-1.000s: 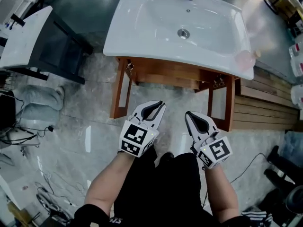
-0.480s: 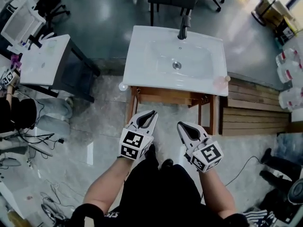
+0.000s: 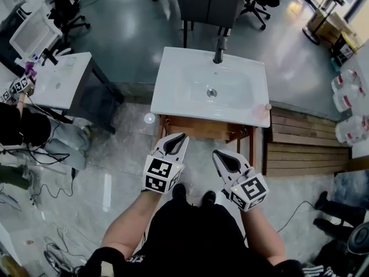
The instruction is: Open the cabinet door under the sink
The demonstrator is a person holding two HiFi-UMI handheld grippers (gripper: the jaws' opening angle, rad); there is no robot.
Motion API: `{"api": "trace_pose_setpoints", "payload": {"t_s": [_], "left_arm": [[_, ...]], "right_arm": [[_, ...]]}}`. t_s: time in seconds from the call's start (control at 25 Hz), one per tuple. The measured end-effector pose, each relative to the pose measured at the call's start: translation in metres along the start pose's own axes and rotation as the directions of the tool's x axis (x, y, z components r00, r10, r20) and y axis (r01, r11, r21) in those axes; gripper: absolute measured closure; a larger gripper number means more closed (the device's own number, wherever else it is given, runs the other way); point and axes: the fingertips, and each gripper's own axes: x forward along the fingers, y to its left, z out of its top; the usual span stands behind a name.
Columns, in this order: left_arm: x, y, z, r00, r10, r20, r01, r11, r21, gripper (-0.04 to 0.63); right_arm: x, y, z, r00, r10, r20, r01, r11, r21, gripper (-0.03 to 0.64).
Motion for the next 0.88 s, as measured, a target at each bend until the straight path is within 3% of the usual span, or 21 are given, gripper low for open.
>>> {"api": "trace_pose_setpoints", "payload": {"t_s": [0.56, 0.88], "left_arm": [[-0.038, -0.076, 0.022, 0.988, 0.154, 0.024, -0.154, 0.988, -0.005, 0.557], [-0.045, -0.094, 0.037, 0.969, 0.24, 0.056, -0.24, 0.971, 0.004, 0.558]], "right_arm": [[-0.118, -0.042, 0.0, 0.994, 0.018, 0.107, -0.021, 0.999, 0.028, 0.604], [-0.154, -0.063, 0.018, 0.982, -0.017, 0.187, 0.018, 1.0, -0.003, 0.604]]}}
